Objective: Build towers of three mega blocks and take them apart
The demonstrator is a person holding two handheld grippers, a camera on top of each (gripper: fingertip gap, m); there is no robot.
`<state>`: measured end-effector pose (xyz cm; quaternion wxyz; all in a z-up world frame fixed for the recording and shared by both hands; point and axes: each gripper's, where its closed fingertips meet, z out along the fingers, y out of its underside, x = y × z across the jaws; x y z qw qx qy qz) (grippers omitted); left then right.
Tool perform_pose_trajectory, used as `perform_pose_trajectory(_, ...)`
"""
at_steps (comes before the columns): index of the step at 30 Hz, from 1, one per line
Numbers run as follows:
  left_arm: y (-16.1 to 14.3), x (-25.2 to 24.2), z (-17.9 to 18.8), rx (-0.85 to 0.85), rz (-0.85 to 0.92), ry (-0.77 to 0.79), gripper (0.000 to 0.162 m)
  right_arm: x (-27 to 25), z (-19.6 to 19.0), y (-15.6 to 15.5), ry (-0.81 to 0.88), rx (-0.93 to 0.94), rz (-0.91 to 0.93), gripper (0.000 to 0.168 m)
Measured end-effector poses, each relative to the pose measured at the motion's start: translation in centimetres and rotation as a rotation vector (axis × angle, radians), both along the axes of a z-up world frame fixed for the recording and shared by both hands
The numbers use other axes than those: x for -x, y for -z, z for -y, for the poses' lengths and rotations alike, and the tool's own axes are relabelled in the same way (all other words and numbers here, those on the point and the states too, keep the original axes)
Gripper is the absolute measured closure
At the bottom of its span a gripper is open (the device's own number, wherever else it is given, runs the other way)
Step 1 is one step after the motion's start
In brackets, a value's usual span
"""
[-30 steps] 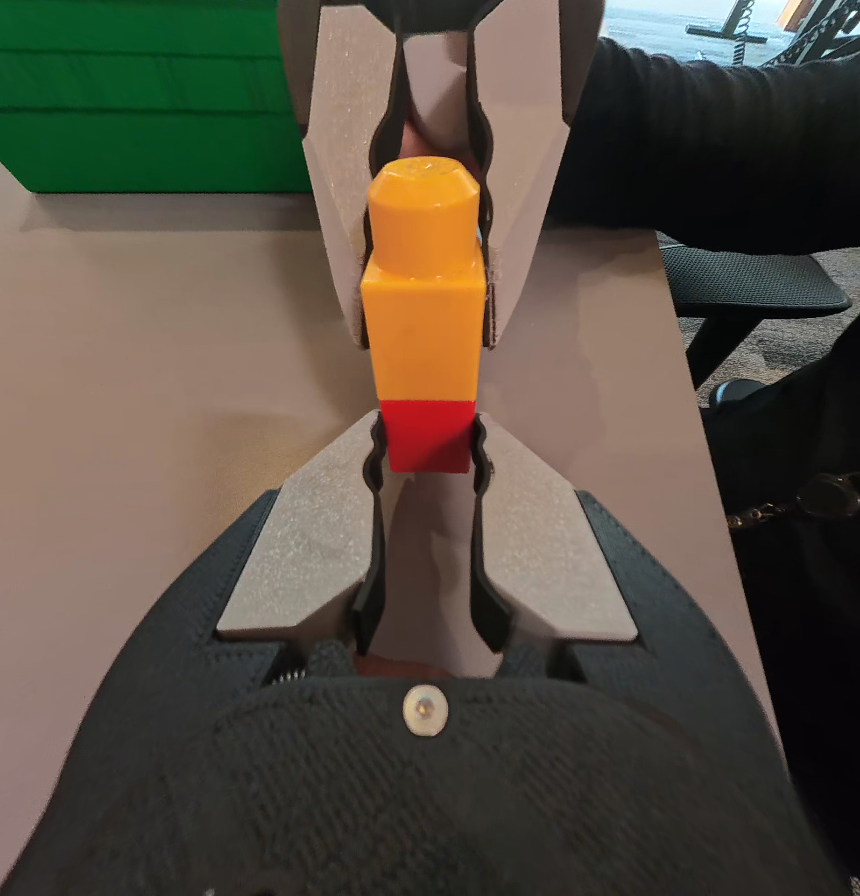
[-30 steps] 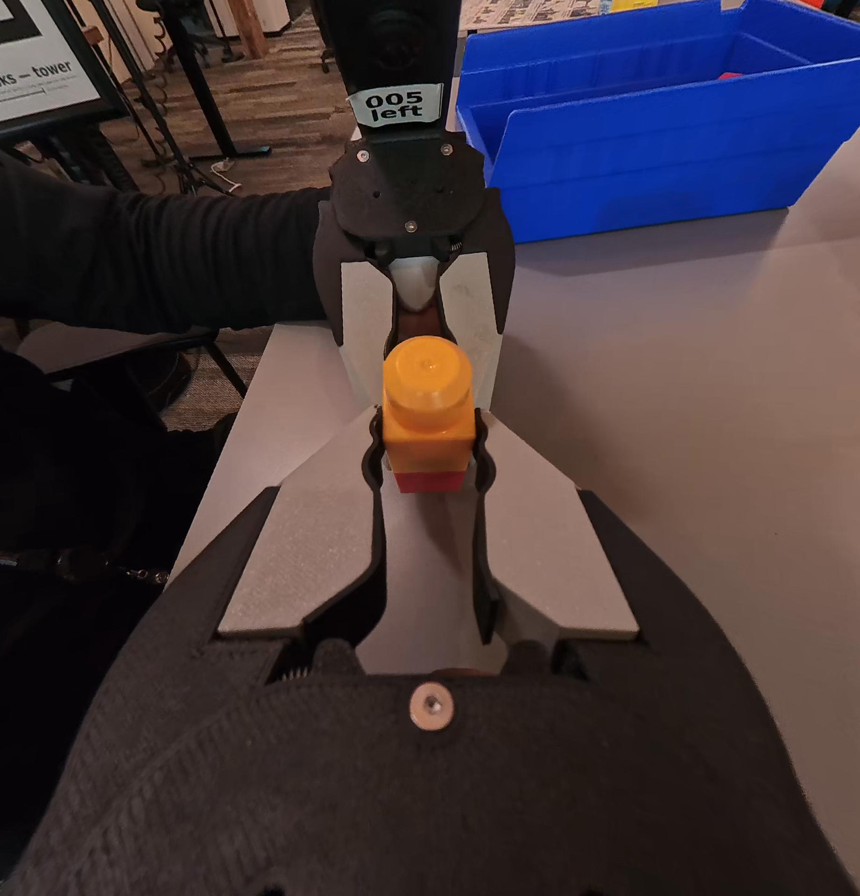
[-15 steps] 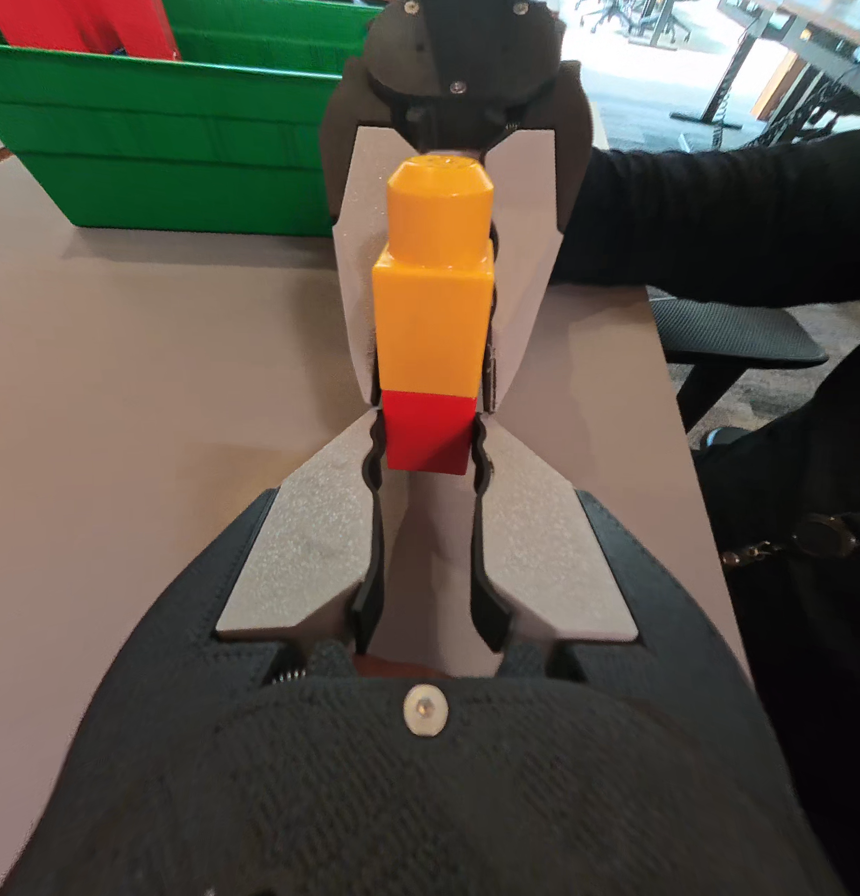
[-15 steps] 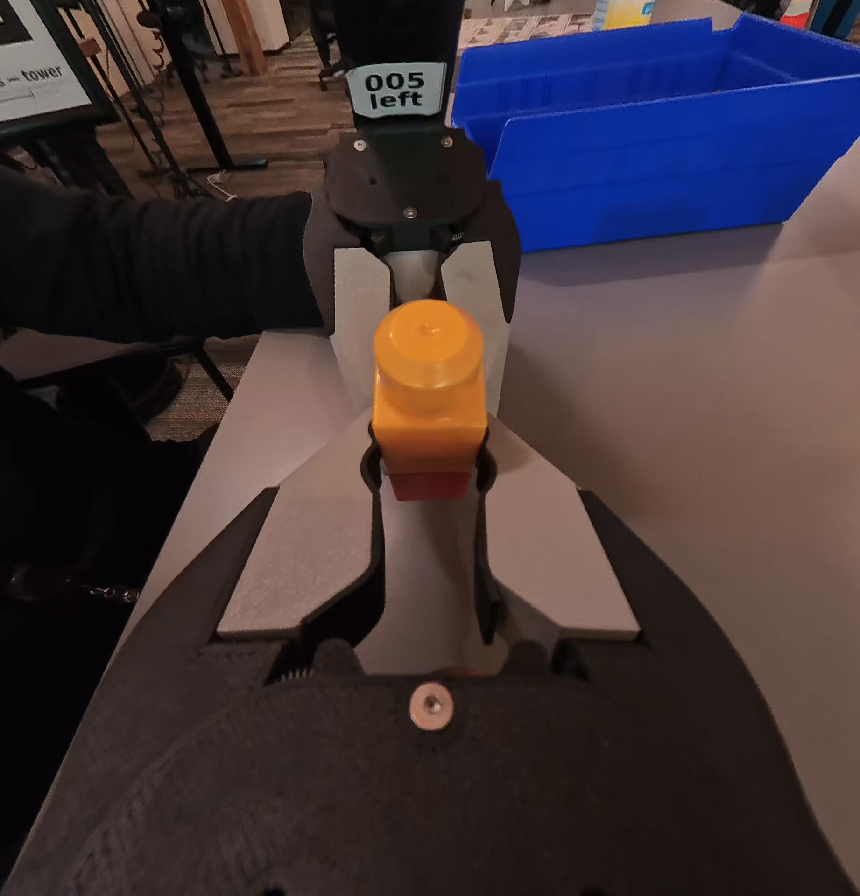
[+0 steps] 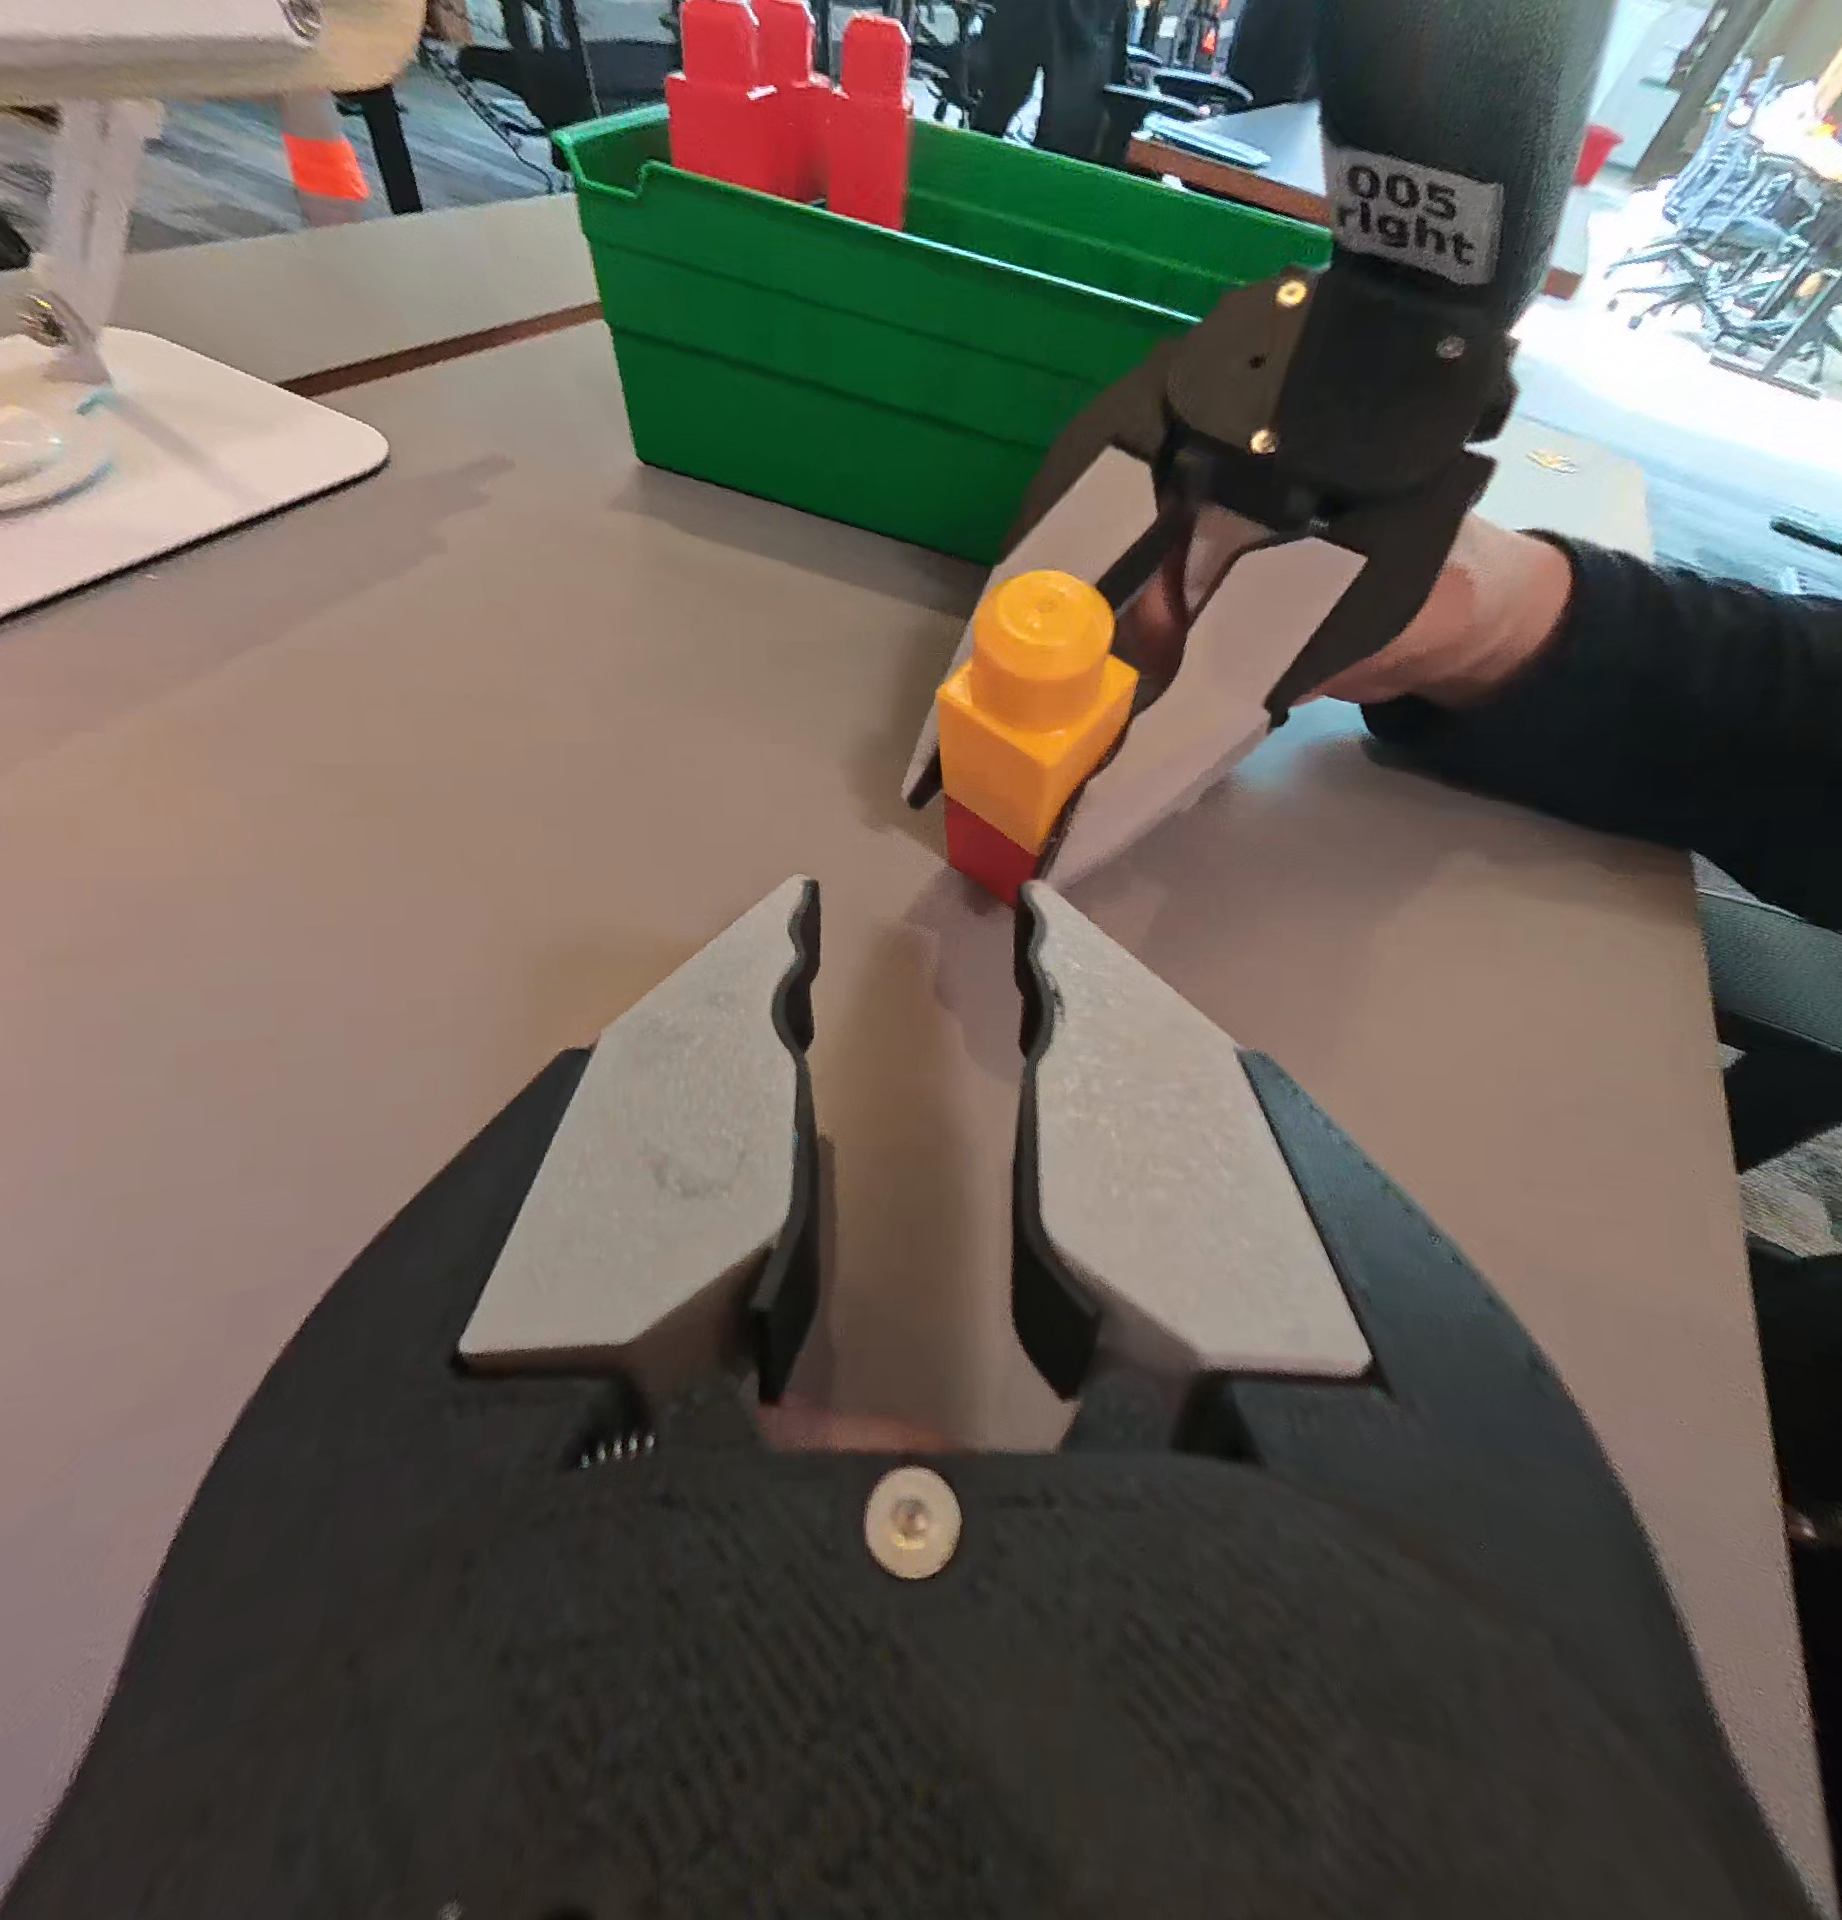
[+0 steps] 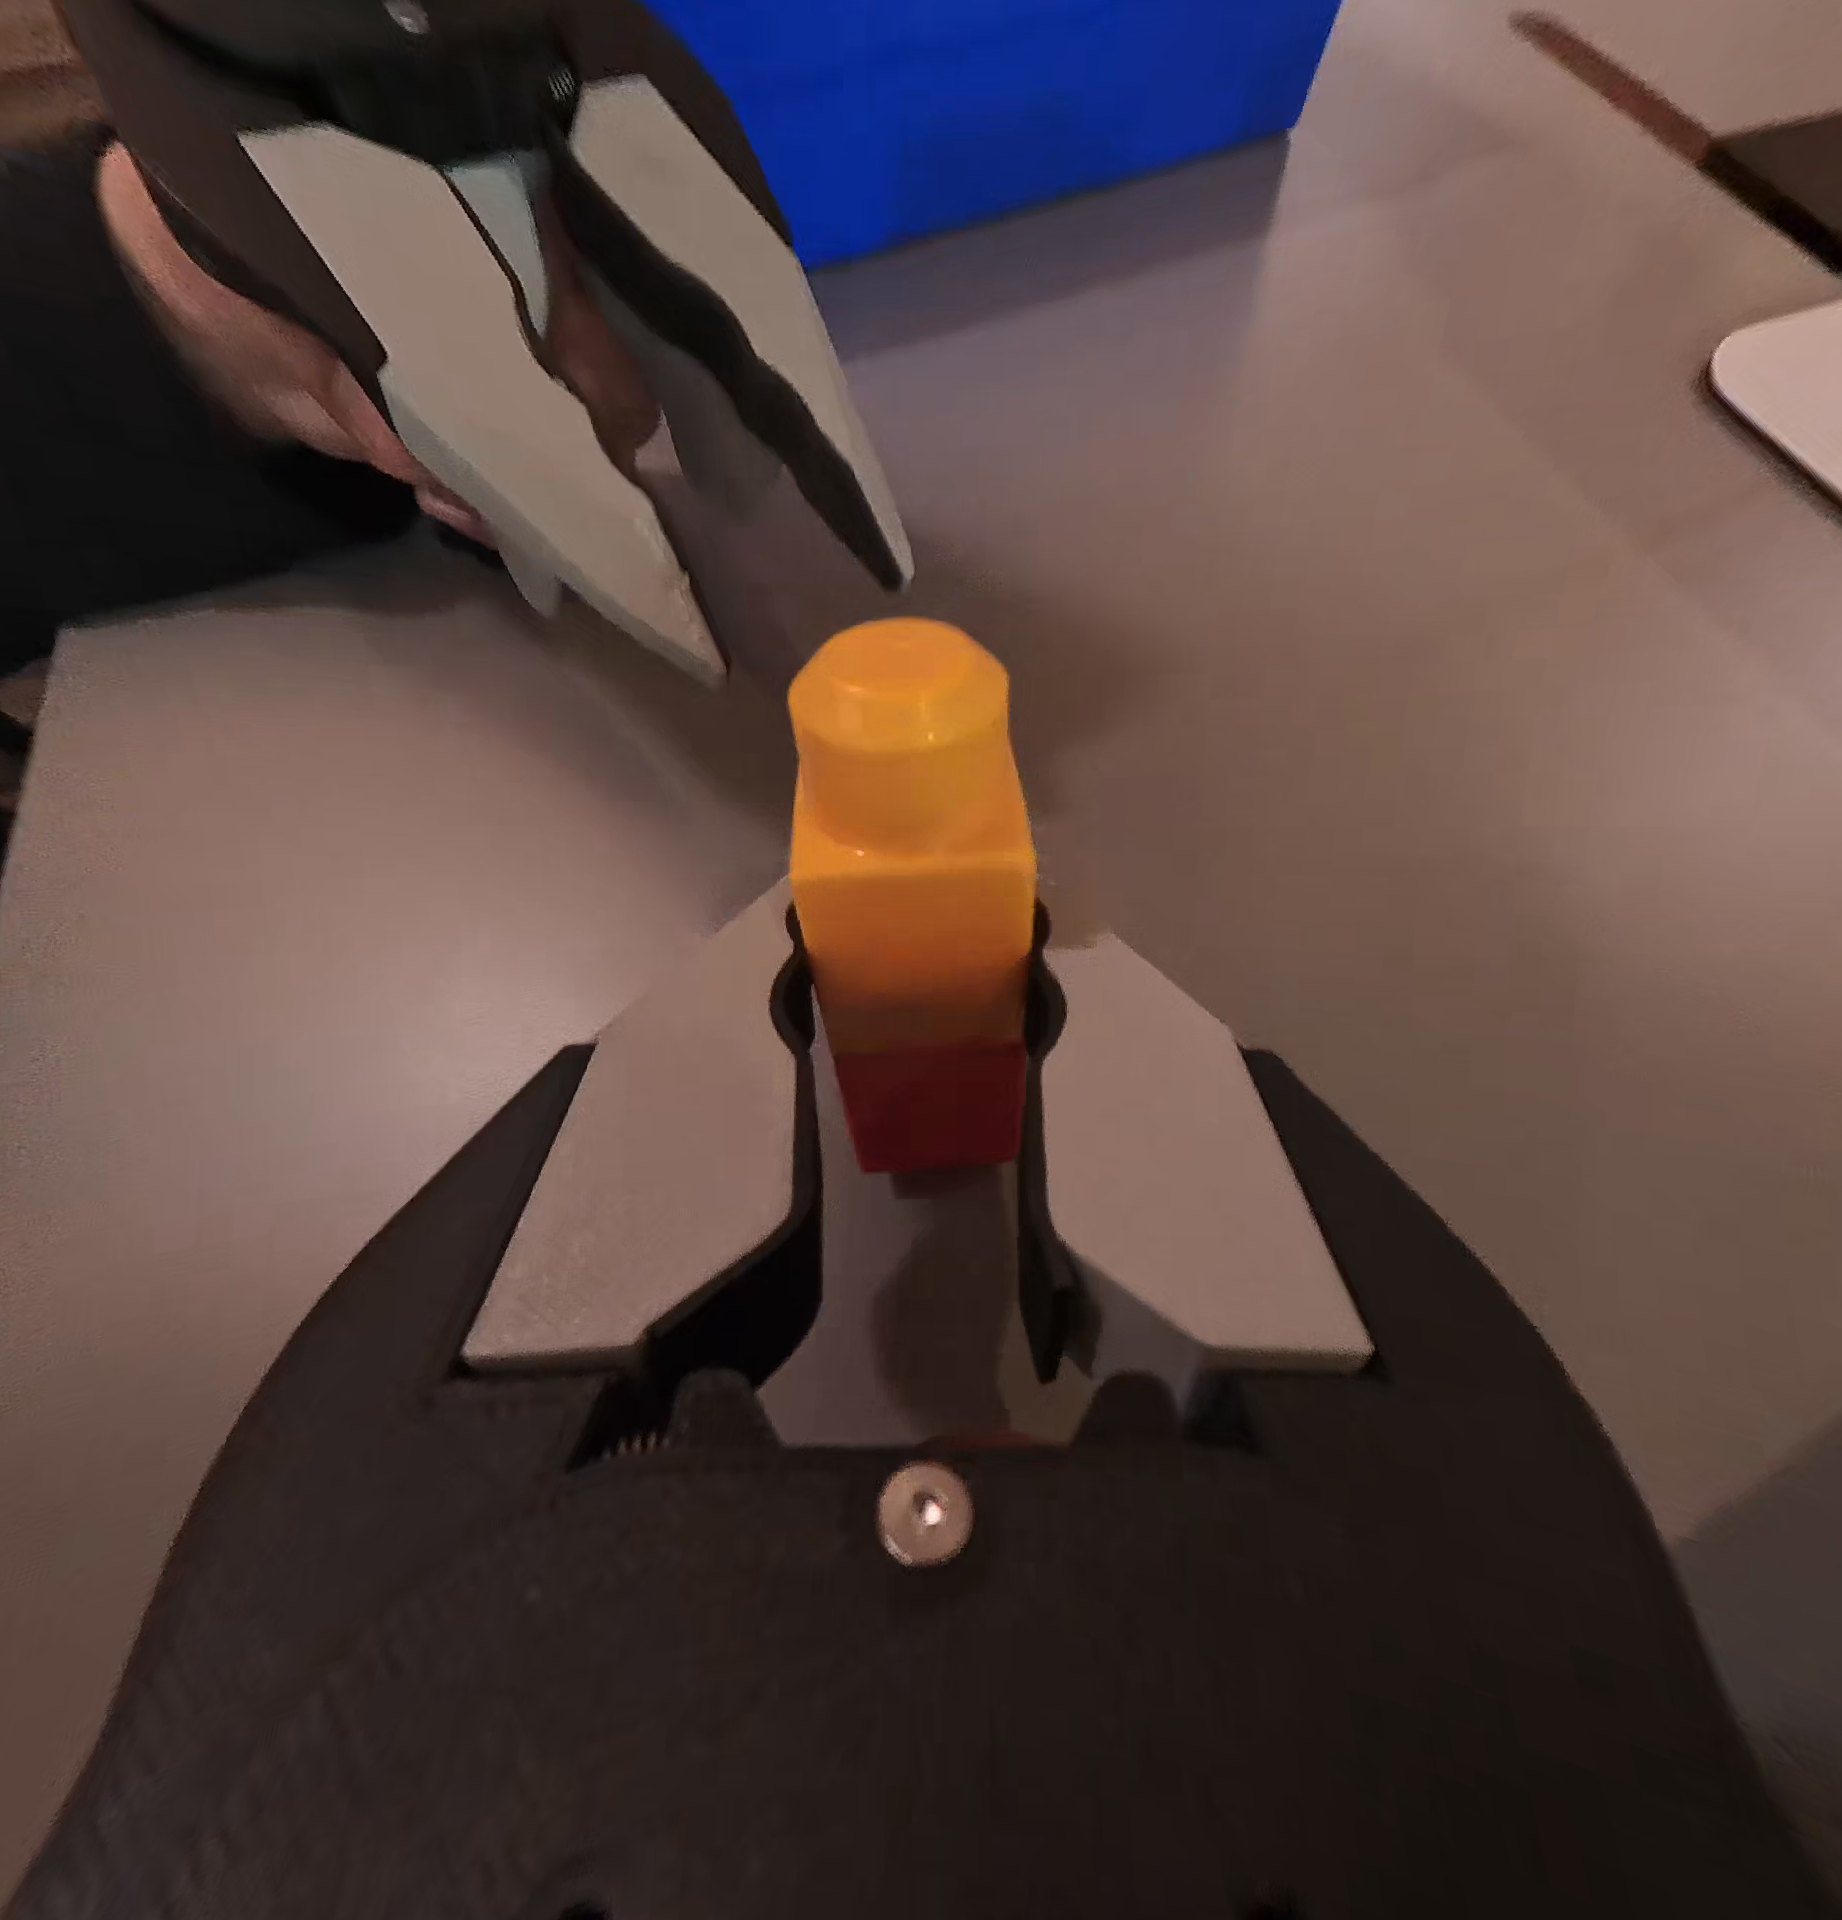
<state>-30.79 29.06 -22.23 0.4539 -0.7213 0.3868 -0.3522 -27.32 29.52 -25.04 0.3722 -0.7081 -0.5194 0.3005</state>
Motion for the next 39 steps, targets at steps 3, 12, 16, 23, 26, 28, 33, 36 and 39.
perform_pose_trajectory(3,0.0,0.1,-0.2,-0.026,-0.015,-0.015,0.127,0.2,0.1,0.3,-0.005,0.002,0.005,0.132)
perform_pose_trajectory(12,0.0,0.1,-0.4,-0.014,-0.007,-0.018,0.127,-0.8,0.0,1.4,-0.013,0.053,0.038,0.132)
perform_pose_trajectory(16,0.0,0.2,-0.4,-0.008,0.004,-0.018,0.127,-0.9,-0.2,1.7,0.001,0.058,0.052,0.132)
perform_pose_trajectory(23,0.0,0.1,-0.3,-0.024,-0.008,-0.017,0.13,-0.1,-2.4,2.2,0.106,0.032,0.087,0.132)
perform_pose_trajectory(26,0.1,0.0,-0.1,-0.035,-0.02,-0.011,0.13,0.7,-2.9,2.7,0.109,0.048,0.12,0.132)
perform_pose_trajectory(28,0.2,-0.1,0.1,-0.036,-0.027,-0.017,0.13,0.9,-3.0,3.1,0.106,0.047,0.144,0.13)
perform_pose_trajectory(33,0.1,-0.1,0.8,-0.038,-0.017,-0.026,0.138,0.9,-2.6,2.3,0.092,-0.01,0.113,0.119)
perform_pose_trajectory(36,-0.7,0.1,1.3,-0.056,0.03,-0.042,0.136,0.8,-2.3,1.7,0.085,-0.012,0.069,0.112)
perform_pose_trajectory(39,-1.5,0.6,1.6,-0.042,0.102,-0.075,0.136,0.6,-2.3,0.7,0.097,-0.028,0.009,0.108)
